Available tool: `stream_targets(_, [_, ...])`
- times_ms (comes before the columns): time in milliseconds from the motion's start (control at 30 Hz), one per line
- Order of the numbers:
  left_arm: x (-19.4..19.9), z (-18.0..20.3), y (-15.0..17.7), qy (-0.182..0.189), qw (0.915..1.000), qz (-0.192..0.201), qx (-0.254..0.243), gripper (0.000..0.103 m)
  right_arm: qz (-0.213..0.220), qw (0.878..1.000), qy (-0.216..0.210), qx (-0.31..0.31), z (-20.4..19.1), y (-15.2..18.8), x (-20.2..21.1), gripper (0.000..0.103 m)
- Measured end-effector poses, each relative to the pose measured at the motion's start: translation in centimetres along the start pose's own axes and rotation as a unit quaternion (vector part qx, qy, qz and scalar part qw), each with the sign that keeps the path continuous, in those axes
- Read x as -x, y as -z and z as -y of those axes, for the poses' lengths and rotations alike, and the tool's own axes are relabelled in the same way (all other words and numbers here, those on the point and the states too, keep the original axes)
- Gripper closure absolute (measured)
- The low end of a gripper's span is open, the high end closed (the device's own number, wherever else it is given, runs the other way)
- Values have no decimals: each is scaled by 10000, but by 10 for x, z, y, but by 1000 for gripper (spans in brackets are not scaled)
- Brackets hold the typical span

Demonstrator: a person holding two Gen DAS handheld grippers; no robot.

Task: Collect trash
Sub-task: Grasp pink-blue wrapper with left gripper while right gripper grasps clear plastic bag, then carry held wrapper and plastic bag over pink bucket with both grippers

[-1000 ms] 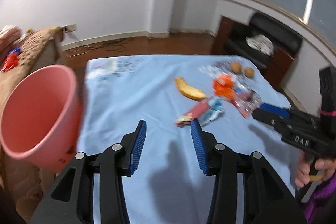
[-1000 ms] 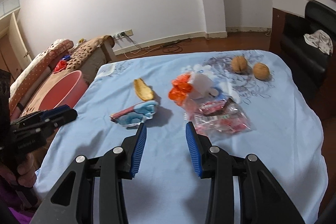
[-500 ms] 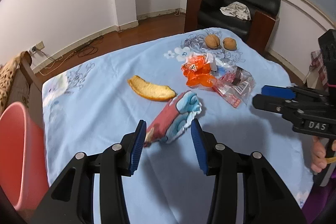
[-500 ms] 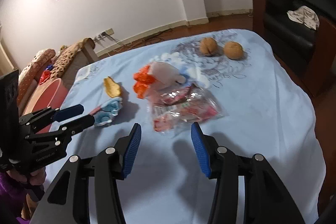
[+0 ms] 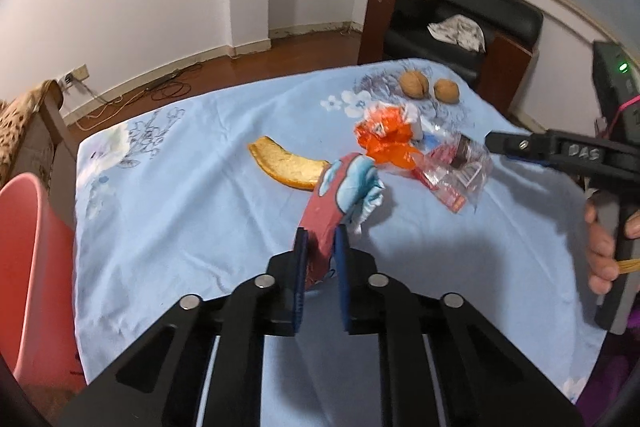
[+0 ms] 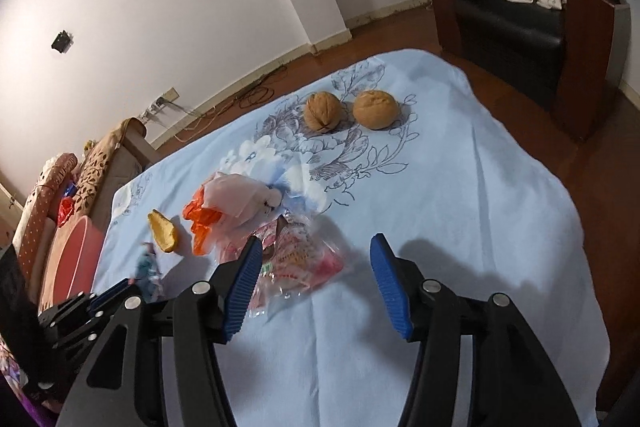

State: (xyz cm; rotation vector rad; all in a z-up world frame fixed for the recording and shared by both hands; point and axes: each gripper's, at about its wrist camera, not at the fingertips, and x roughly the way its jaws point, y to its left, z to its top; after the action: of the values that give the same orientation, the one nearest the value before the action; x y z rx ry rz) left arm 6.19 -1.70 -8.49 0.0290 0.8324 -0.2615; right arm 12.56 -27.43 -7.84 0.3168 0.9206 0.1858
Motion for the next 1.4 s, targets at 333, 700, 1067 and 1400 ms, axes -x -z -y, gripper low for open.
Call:
stream_targets(333, [25,-4,4,12,9992,192,352,95,-290,9980,111,546,-16,2,-22,64])
stream_targets(700, [42,-11,7,-99,9976,388,560,95,12,9933,145,1144,-39,14,-2,93])
stream_targets(1067, [67,-31,9,-283,9928,709,925,95,643,9873,-243,1431,-79,8,41,94])
stream_targets(1400, [99,-56,17,-786,9825,1122,1262,95,751,9791,-615,1789,-135,5,41,94])
